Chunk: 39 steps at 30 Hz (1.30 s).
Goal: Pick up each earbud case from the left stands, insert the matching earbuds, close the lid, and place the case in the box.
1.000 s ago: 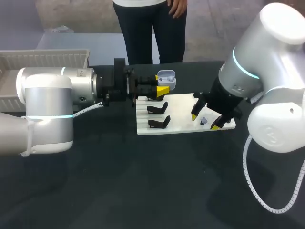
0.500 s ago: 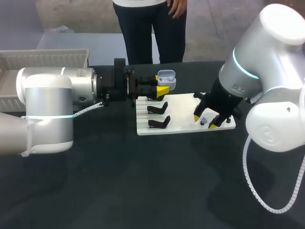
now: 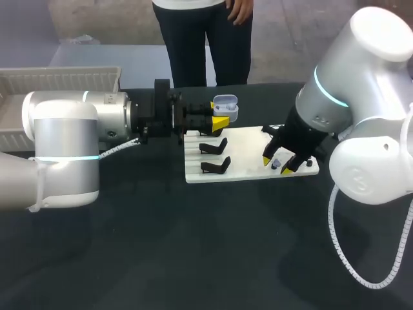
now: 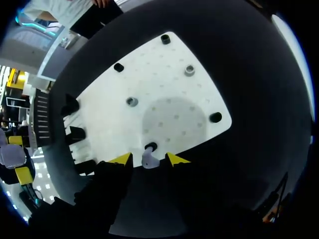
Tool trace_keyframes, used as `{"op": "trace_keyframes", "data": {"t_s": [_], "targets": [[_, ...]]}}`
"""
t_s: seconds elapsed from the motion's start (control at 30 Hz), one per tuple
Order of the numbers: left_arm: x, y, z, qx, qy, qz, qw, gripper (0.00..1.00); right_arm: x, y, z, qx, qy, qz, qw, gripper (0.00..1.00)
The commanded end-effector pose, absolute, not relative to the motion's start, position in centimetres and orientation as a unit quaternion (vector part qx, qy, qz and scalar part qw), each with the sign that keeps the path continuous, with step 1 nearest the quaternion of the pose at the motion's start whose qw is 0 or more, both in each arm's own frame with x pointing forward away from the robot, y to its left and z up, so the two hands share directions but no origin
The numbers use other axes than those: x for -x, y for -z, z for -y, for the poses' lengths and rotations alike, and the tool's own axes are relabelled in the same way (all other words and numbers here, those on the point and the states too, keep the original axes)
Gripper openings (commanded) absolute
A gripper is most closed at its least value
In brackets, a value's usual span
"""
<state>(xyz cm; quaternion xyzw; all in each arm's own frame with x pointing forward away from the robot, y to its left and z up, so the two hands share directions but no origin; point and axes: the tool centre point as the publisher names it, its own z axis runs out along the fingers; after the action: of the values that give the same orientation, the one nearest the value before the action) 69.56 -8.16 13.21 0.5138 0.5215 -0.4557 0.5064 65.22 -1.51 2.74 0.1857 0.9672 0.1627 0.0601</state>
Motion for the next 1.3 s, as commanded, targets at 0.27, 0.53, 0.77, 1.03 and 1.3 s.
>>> {"op": "trace_keyframes", "data": {"t_s": [0.27, 0.53, 0.77, 1.03, 1.3], "targets": [[-69.4, -13.2, 8.2, -0.513, 0.454, -0.522, 0.508, 0.00, -65.3, -2.7, 1.5, -0.185, -0.161, -0.968, 0.059, 0.32], [-69.4, -13.2, 8.2, -0.513, 0.454, -0.522, 0.508, 0.00, -65.3, -2.5, 1.6, -0.188, -0.160, -0.967, 0.058, 0.24], [-69.4, -13.2, 8.2, -0.513, 0.454, -0.522, 0.508, 0.00, -65.2, -2.5, 1.5, -0.188, -0.158, -0.968, 0.059, 0.14], [-69.4, -13.2, 8.2, -0.513, 0.454, -0.522, 0.508, 0.00, -64.9, -3.2, 1.5, -0.186, -0.153, -0.969, 0.060, 0.00], [-69.4, -13.2, 8.2, -0.513, 0.454, -0.522, 0.508, 0.00, -63.6, -6.2, 1.8, -0.154, -0.145, -0.976, 0.055, 0.00]]}}
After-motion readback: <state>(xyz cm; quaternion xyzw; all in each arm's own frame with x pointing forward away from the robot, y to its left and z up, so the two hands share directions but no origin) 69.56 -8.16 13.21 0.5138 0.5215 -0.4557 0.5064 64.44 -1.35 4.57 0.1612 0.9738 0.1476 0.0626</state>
